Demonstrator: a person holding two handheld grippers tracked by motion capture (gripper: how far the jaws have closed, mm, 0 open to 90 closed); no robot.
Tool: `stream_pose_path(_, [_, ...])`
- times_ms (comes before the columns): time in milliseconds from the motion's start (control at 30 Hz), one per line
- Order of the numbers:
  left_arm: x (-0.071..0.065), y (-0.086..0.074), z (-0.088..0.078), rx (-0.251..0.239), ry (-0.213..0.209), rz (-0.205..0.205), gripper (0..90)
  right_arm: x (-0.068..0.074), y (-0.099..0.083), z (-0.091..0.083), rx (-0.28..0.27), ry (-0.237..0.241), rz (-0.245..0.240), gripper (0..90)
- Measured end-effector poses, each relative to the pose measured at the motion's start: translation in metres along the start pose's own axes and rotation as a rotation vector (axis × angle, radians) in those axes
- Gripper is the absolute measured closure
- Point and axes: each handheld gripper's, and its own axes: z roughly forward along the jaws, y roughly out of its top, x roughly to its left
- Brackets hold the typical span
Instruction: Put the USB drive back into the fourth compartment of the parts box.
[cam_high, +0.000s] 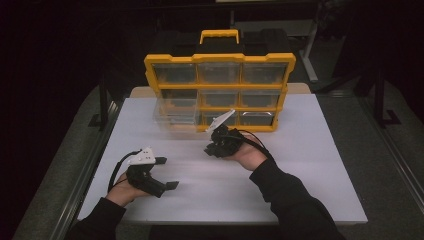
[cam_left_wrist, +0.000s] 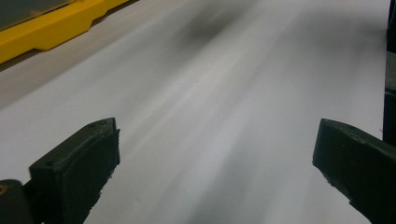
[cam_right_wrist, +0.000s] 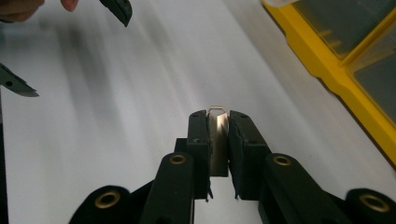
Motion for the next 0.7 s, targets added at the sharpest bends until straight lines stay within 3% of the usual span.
stream_pose_path(700, [-0.001, 0.0, 0.002, 0.01, -0.006, -0.003, 0.0, -0.017, 0.031, -0.039, -0.03, -0.02, -0.012, 78.4])
